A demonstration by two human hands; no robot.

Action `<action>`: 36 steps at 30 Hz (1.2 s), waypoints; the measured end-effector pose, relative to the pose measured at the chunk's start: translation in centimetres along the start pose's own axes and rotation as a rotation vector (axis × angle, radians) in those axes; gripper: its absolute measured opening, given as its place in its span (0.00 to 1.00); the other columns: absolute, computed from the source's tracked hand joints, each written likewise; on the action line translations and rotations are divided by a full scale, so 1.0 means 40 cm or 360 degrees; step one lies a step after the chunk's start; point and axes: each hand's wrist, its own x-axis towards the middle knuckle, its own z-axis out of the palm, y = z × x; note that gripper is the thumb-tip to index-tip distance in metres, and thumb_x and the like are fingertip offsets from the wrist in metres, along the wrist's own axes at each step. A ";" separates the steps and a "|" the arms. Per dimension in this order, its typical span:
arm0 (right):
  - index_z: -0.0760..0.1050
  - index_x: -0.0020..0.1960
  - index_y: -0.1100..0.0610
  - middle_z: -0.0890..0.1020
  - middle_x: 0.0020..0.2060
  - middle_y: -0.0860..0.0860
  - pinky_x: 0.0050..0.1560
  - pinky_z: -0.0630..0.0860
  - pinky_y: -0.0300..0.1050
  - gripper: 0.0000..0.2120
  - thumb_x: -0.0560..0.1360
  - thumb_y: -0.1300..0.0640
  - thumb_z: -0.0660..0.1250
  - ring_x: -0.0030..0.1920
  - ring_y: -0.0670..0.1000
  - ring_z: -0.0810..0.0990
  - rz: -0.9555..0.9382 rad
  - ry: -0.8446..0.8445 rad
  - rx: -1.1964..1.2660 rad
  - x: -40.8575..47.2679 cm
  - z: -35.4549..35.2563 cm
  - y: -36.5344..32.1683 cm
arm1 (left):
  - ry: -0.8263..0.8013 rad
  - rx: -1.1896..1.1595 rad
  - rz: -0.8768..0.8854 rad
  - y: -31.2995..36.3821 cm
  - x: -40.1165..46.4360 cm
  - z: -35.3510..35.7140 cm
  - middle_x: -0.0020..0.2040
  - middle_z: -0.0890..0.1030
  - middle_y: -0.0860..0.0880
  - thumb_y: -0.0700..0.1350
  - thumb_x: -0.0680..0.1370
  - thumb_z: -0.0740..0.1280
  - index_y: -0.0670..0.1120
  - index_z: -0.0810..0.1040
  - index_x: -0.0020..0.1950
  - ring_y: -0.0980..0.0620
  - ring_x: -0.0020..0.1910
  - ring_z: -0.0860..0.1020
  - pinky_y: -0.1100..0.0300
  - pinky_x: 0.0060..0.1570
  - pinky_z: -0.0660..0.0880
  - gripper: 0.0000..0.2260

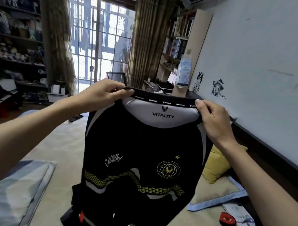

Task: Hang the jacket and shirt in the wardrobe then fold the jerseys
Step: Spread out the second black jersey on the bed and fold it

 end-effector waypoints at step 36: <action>0.85 0.53 0.55 0.87 0.50 0.57 0.54 0.81 0.47 0.16 0.78 0.45 0.65 0.53 0.56 0.86 0.0216 -0.0237 0.0772 -0.178 -0.084 -0.176 | 0.0192 -0.0201 0.0204 0.083 -0.234 -0.119 0.30 0.65 0.44 0.62 0.78 0.65 0.32 0.76 0.40 0.53 0.31 0.64 0.51 0.29 0.61 0.31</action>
